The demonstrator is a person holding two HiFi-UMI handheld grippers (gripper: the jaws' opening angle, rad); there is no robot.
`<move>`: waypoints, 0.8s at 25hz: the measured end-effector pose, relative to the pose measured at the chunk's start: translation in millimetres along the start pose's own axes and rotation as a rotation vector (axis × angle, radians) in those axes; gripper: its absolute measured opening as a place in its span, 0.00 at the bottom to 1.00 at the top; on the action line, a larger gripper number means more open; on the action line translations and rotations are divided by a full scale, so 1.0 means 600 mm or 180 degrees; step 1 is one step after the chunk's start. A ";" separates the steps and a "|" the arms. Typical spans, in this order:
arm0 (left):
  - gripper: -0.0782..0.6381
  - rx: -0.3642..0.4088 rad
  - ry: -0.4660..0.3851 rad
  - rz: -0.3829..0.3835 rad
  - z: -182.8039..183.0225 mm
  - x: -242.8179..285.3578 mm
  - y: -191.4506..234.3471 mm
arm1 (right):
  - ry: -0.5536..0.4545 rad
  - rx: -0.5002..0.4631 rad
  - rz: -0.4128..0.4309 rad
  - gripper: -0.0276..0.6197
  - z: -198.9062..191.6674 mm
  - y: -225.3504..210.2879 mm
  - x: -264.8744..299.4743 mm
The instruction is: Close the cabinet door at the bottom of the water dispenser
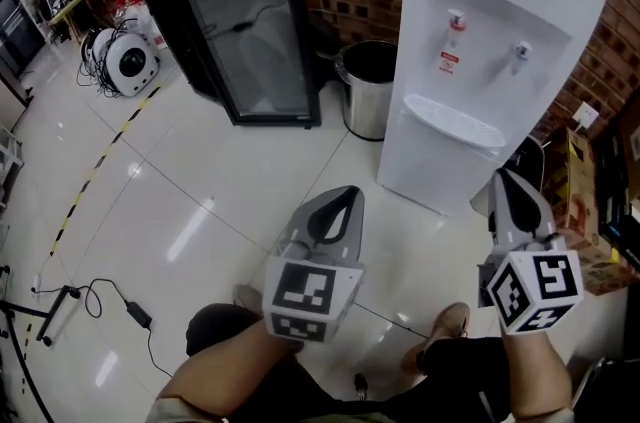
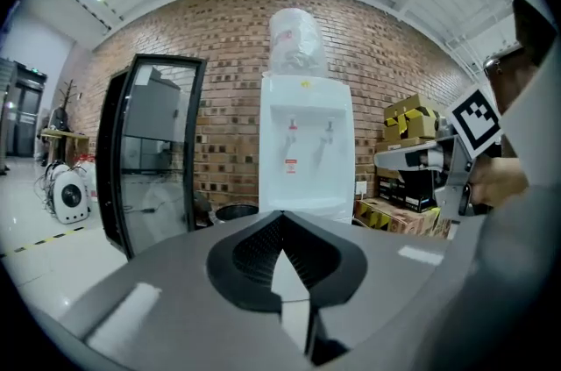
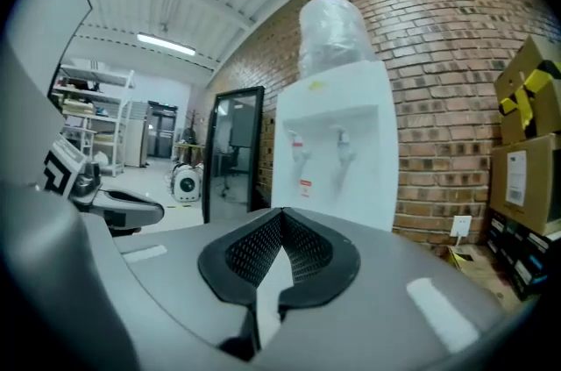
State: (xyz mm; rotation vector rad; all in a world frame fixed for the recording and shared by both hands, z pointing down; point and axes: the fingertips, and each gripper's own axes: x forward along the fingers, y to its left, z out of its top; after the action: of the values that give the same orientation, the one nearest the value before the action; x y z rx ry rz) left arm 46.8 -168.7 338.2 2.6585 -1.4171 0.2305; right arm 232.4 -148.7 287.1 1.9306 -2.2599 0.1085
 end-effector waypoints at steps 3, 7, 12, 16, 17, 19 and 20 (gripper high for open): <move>0.11 -0.0004 -0.0057 0.0073 0.009 -0.053 0.012 | -0.0033 -0.0178 0.0293 0.06 0.004 0.068 -0.016; 0.11 0.0147 -0.0153 0.0161 0.021 -0.104 0.019 | 0.0024 -0.0261 0.0669 0.06 -0.004 0.135 -0.043; 0.11 0.0210 -0.0079 0.0170 0.003 -0.134 0.020 | 0.0100 -0.0355 0.0986 0.06 -0.017 0.195 -0.071; 0.11 0.0182 -0.0146 0.0177 0.008 -0.156 0.017 | 0.0154 -0.0415 0.1086 0.06 -0.025 0.216 -0.074; 0.11 0.0185 -0.0162 0.0188 0.011 -0.159 0.018 | 0.0168 -0.0425 0.1098 0.06 -0.027 0.219 -0.074; 0.11 0.0182 -0.0172 0.0216 0.010 -0.164 0.021 | 0.0182 -0.0432 0.1127 0.06 -0.031 0.225 -0.073; 0.11 0.0175 -0.0166 0.0232 0.008 -0.165 0.022 | 0.0183 -0.0427 0.1149 0.06 -0.032 0.228 -0.074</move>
State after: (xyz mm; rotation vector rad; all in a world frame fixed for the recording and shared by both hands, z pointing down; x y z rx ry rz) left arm -18.5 -96.6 315.1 2.6778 -1.5472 0.2115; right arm 105.5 -80.6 305.7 1.4221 -2.4811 0.0537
